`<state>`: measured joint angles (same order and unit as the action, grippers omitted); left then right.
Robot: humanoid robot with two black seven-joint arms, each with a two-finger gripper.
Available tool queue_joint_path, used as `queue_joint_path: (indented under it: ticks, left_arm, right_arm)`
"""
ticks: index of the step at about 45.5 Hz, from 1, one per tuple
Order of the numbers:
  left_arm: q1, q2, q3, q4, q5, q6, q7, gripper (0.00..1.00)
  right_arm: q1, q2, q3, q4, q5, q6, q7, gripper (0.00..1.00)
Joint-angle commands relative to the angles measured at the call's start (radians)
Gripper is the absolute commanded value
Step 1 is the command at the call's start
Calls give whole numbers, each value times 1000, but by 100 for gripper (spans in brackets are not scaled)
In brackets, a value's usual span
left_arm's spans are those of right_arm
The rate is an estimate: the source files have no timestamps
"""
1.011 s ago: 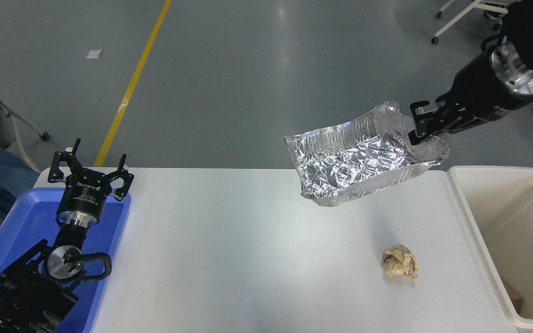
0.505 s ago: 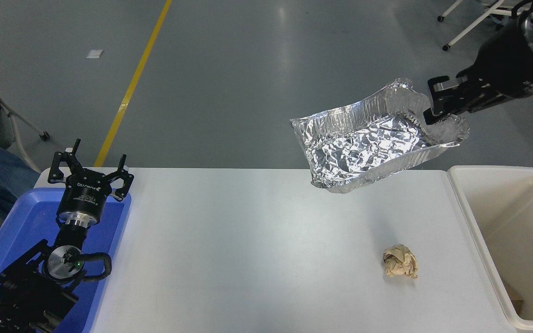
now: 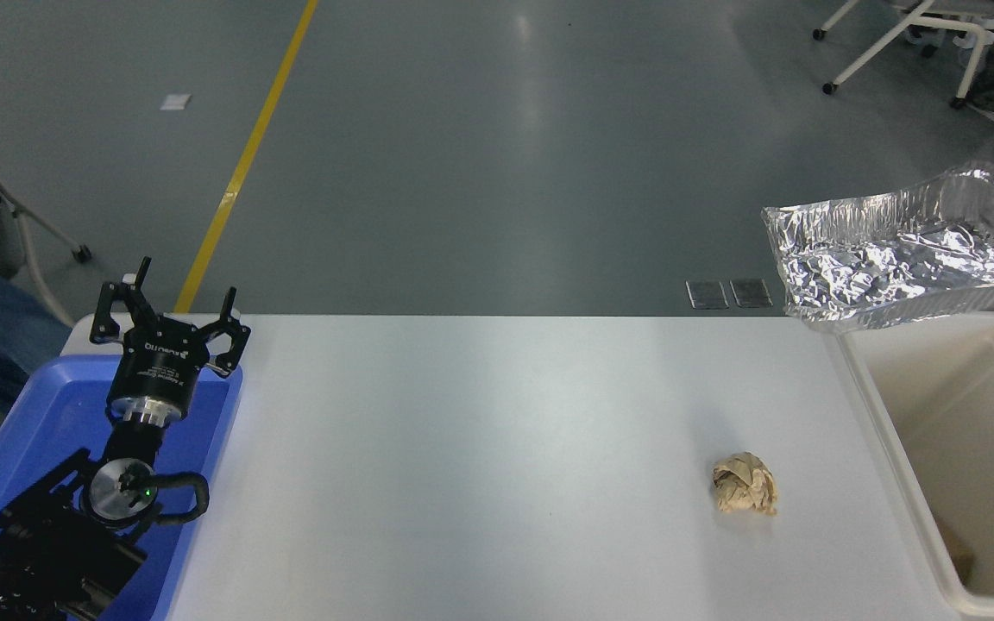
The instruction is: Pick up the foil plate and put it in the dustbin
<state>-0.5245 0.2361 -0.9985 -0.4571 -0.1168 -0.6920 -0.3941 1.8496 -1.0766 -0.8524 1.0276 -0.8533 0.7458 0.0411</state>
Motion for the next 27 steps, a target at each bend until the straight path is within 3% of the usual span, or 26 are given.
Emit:
queue_joint_path:
  ticks: [1, 13, 27]
  left_arm:
    - [0, 0, 0, 0, 0, 0, 0, 100]
    - [0, 0, 0, 0, 0, 0, -2, 100]
    - [0, 0, 0, 0, -1, 0, -2, 100]
  right_arm:
    - [-486, 20, 197, -260, -43, -173, 37, 0]
    - [-863, 190, 424, -517, -32, -332, 43, 0]
    - [-1018, 316, 509, -669, -21, -468, 33, 0]
